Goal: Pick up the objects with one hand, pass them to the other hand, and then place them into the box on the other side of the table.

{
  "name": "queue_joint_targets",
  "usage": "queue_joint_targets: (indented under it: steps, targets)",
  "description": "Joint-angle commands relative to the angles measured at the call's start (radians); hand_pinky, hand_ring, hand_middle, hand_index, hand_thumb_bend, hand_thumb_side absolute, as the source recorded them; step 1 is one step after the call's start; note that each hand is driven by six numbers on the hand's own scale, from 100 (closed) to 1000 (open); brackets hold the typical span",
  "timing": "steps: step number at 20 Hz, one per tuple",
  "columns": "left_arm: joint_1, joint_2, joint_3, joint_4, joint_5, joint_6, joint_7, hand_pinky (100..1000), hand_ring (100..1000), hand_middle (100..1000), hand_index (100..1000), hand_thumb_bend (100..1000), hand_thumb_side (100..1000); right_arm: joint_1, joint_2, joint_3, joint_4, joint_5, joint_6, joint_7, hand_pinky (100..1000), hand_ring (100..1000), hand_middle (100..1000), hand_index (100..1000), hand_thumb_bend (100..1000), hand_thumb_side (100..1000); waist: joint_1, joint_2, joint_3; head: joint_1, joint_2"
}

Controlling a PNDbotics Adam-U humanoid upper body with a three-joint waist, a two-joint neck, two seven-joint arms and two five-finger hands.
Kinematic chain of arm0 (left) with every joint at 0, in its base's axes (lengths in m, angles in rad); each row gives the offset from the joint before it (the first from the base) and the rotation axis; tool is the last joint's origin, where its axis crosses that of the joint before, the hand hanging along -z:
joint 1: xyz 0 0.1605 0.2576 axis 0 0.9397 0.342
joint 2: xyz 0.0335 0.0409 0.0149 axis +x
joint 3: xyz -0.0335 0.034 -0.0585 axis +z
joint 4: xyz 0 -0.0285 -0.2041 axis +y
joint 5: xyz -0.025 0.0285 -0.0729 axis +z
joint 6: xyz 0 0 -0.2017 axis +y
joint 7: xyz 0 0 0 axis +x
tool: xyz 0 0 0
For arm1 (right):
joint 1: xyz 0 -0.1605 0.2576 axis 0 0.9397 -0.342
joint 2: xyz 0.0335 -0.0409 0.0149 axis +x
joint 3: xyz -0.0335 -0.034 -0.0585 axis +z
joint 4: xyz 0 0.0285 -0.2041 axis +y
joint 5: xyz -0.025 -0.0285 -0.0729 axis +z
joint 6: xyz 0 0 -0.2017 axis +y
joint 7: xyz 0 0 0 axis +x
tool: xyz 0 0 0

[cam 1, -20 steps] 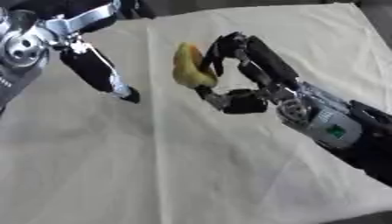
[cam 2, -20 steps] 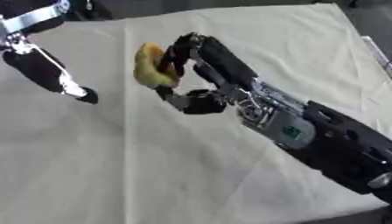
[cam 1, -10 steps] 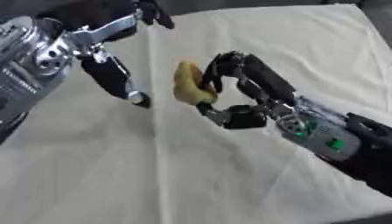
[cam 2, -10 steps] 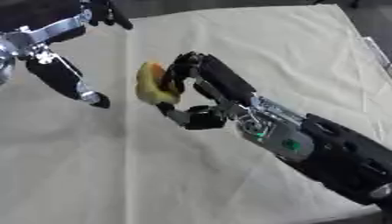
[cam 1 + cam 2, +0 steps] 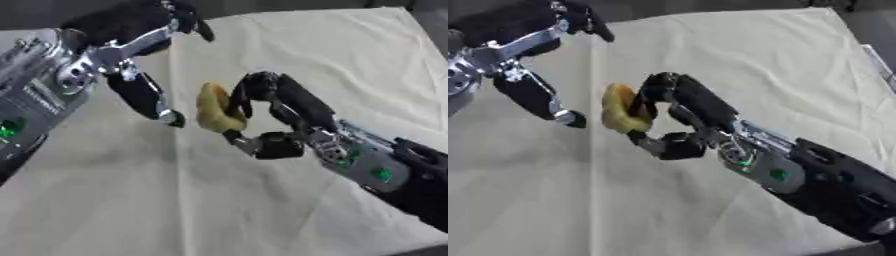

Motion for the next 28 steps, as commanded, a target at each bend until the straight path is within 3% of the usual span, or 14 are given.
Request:
queue_joint_targets:
  steps: [1,8,15,28]
  targets:
    - [-0.011,-0.006,0.011,0.020,0.015,-0.051,-0.007,797,823,801,831,770,100,-0.008,-0.018,-0.008,-0.015,0.012,0.003,-0.010,516,606,306,427,235,100,0.002,-0.026,-0.003,-0.008,-0.004]
    - [-0.005,-0.018,0.007,0.060,0.001,-0.135,-0.032,801,824,807,826,789,100,-0.018,-0.029,-0.004,-0.015,-0.008,0.063,-0.091,520,613,310,433,244,100,0.001,-0.036,-0.005,-0.020,0.014]
    - [0.013,-0.039,0.003,0.092,-0.023,-0.198,-0.038,798,820,803,824,779,100,-0.016,-0.041,0.000,-0.015,-0.016,0.073,-0.108,524,614,310,434,248,100,0.003,-0.049,-0.006,-0.037,0.028]
    - [0.025,-0.103,0.015,0.133,-0.081,-0.186,0.136,790,815,795,831,728,100,-0.012,-0.039,0.005,-0.015,-0.046,0.065,-0.080,512,613,308,425,246,100,0.006,-0.050,-0.009,-0.037,0.015]
